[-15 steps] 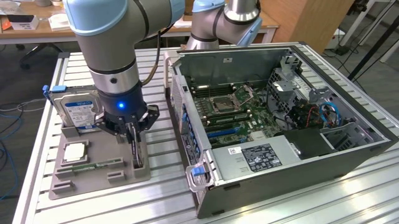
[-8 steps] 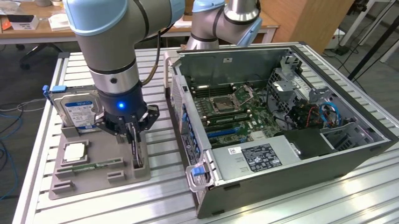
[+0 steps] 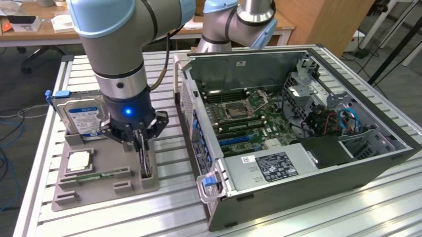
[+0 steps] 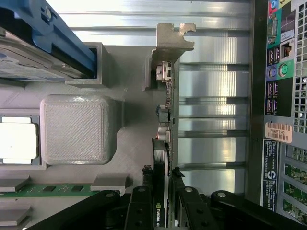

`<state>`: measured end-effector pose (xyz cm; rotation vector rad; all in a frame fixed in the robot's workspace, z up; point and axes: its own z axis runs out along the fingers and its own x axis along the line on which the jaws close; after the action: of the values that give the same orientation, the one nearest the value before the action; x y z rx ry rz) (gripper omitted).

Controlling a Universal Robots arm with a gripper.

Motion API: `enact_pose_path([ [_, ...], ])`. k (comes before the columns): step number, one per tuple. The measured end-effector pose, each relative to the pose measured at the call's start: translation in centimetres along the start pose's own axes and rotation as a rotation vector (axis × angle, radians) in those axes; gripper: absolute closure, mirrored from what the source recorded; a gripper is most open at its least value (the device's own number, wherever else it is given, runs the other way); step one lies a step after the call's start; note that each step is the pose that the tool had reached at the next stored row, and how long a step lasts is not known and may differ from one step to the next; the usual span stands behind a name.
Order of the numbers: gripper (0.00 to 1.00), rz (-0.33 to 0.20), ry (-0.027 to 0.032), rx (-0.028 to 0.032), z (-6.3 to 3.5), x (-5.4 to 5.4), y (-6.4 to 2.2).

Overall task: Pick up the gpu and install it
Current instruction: 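Pick up the gpu and move the gpu toward the slot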

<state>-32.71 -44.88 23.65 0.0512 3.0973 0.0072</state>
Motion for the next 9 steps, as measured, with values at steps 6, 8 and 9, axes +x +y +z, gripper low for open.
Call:
enact_pose_path([
  [6, 0.74, 0.000, 0.0002, -0.0001, -0.20, -0.01, 0.00],
  [8, 0.74, 0.000, 0.0004, 0.0000, -0.40, -0.01, 0.01],
  [9, 0.74, 0.000, 0.0007, 0.0000, -0.51, -0.02, 0.00],
])
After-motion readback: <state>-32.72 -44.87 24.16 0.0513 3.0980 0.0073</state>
